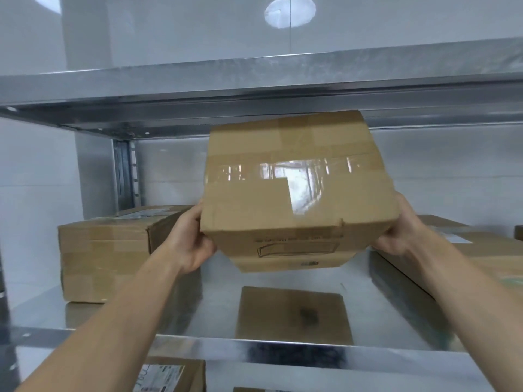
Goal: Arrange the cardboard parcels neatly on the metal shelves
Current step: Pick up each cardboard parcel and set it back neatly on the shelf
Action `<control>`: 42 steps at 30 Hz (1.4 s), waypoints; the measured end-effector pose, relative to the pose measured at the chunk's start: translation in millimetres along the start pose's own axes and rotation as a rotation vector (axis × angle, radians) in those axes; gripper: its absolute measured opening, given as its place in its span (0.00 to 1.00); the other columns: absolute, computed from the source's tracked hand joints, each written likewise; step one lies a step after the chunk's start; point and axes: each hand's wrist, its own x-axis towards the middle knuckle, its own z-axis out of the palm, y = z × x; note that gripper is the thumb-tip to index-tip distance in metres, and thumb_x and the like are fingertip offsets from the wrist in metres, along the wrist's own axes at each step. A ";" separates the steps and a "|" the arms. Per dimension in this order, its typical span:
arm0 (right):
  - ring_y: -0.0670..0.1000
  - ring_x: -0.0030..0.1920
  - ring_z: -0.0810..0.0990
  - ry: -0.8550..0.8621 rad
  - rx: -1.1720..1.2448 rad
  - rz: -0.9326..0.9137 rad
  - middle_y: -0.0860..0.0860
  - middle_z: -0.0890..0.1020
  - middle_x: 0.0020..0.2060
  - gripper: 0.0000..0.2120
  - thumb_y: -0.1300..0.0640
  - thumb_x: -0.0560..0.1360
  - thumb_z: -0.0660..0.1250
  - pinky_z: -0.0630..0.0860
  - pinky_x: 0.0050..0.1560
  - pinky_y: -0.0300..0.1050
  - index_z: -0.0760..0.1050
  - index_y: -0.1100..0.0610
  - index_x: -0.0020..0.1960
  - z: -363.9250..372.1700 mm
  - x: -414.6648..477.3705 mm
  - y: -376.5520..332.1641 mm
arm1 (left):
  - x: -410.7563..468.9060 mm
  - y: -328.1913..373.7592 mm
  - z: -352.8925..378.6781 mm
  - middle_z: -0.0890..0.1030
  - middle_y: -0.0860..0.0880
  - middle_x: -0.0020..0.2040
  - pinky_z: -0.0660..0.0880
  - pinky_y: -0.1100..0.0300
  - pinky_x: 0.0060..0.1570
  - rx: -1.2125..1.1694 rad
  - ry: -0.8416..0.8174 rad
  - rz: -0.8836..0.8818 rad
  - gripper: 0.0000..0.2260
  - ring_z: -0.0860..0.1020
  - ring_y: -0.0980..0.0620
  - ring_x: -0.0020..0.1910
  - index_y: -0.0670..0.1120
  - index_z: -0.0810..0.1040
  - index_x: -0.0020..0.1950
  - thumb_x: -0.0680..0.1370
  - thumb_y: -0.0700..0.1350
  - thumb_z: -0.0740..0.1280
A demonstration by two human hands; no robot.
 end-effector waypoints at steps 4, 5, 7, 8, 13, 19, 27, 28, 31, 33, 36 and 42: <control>0.47 0.25 0.77 0.056 -0.003 0.068 0.47 0.76 0.25 0.26 0.56 0.81 0.56 0.77 0.29 0.37 0.79 0.53 0.26 4.2 -4.1 1.9 | -8.6 4.8 16.9 0.83 0.50 0.31 0.78 0.64 0.27 0.093 -0.062 -0.027 0.29 0.82 0.53 0.28 0.48 0.84 0.28 0.85 0.45 0.55; 0.47 0.26 0.77 0.046 -0.008 0.082 0.47 0.77 0.25 0.28 0.56 0.82 0.54 0.77 0.30 0.38 0.79 0.52 0.26 6.5 -6.1 2.2 | -12.6 6.3 21.9 0.80 0.50 0.27 0.75 0.66 0.23 0.123 -0.044 -0.024 0.32 0.80 0.54 0.24 0.47 0.82 0.24 0.86 0.44 0.53; 0.46 0.25 0.77 0.020 -0.015 0.093 0.47 0.77 0.24 0.31 0.56 0.83 0.53 0.76 0.29 0.38 0.78 0.52 0.24 11.0 -9.8 2.0 | -16.8 9.1 27.4 0.78 0.51 0.23 0.72 0.68 0.20 0.189 -0.016 -0.007 0.35 0.77 0.56 0.20 0.47 0.79 0.20 0.87 0.41 0.52; 0.46 0.24 0.77 0.015 -0.027 0.090 0.46 0.77 0.23 0.32 0.56 0.83 0.52 0.75 0.27 0.37 0.78 0.52 0.23 13.2 -12.0 2.0 | -17.9 9.5 28.7 0.78 0.50 0.23 0.71 0.68 0.20 0.206 -0.004 -0.009 0.36 0.77 0.55 0.20 0.47 0.79 0.20 0.87 0.40 0.52; 0.47 0.22 0.77 0.097 -0.039 0.017 0.48 0.77 0.22 0.35 0.58 0.84 0.50 0.75 0.25 0.35 0.77 0.53 0.21 23.0 -21.7 3.2 | -20.6 4.2 21.0 0.81 0.49 0.27 0.75 0.63 0.22 0.132 0.063 -0.080 0.13 0.81 0.53 0.24 0.43 0.77 0.51 0.86 0.44 0.54; 0.43 0.18 0.73 0.142 -0.059 -0.087 0.46 0.74 0.18 0.35 0.60 0.82 0.52 0.69 0.19 0.32 0.75 0.55 0.17 33.0 -29.0 5.0 | -22.6 4.9 18.9 0.81 0.49 0.30 0.78 0.60 0.27 -0.020 -0.005 -0.077 0.01 0.81 0.52 0.27 0.46 0.73 0.47 0.78 0.42 0.62; 0.42 0.17 0.72 0.127 -0.056 -0.106 0.47 0.73 0.17 0.41 0.62 0.86 0.45 0.68 0.18 0.33 0.74 0.57 0.16 37.8 -31.0 5.5 | -16.3 4.0 14.8 0.80 0.50 0.27 0.76 0.63 0.24 0.013 0.020 -0.042 0.29 0.79 0.53 0.24 0.47 0.82 0.27 0.85 0.45 0.55; 0.42 0.17 0.72 0.120 -0.045 -0.093 0.47 0.73 0.17 0.41 0.61 0.86 0.45 0.68 0.18 0.33 0.74 0.57 0.16 35.2 -30.3 5.5 | -14.8 3.0 12.2 0.80 0.49 0.28 0.77 0.63 0.25 0.005 0.010 -0.044 0.28 0.80 0.53 0.25 0.47 0.83 0.29 0.85 0.45 0.55; 0.43 0.20 0.76 0.084 -0.016 -0.048 0.46 0.76 0.20 0.40 0.53 0.87 0.46 0.71 0.21 0.33 0.78 0.54 0.20 25.5 -25.0 7.1 | -13.5 1.8 7.4 0.82 0.48 0.32 0.80 0.59 0.29 -0.006 -0.023 -0.057 0.08 0.82 0.52 0.29 0.46 0.78 0.46 0.80 0.43 0.60; 0.46 0.28 0.82 0.082 -0.018 -0.010 0.48 0.83 0.28 0.37 0.40 0.84 0.48 0.78 0.27 0.37 0.84 0.51 0.28 16.4 -22.2 9.0 | -10.1 1.8 -1.2 0.82 0.47 0.37 0.81 0.57 0.34 0.017 0.000 -0.045 0.13 0.81 0.50 0.34 0.43 0.76 0.55 0.72 0.46 0.68; 0.50 0.42 0.88 0.100 -0.099 0.033 0.49 0.88 0.44 0.31 0.30 0.73 0.53 0.83 0.37 0.44 0.89 0.47 0.41 5.8 -19.8 9.0 | -3.4 1.4 -11.9 0.70 0.44 0.48 0.72 0.51 0.44 0.079 0.015 -0.053 0.43 0.70 0.45 0.42 0.42 0.76 0.70 0.57 0.52 0.84; 0.51 0.46 0.83 0.065 -0.177 -0.032 0.48 0.85 0.43 0.19 0.34 0.71 0.66 0.78 0.49 0.49 0.88 0.46 0.46 3.3 -16.1 7.5 | -1.4 -1.0 -11.0 0.76 0.44 0.41 0.80 0.56 0.38 0.066 0.065 -0.101 0.09 0.76 0.46 0.38 0.45 0.86 0.48 0.79 0.46 0.67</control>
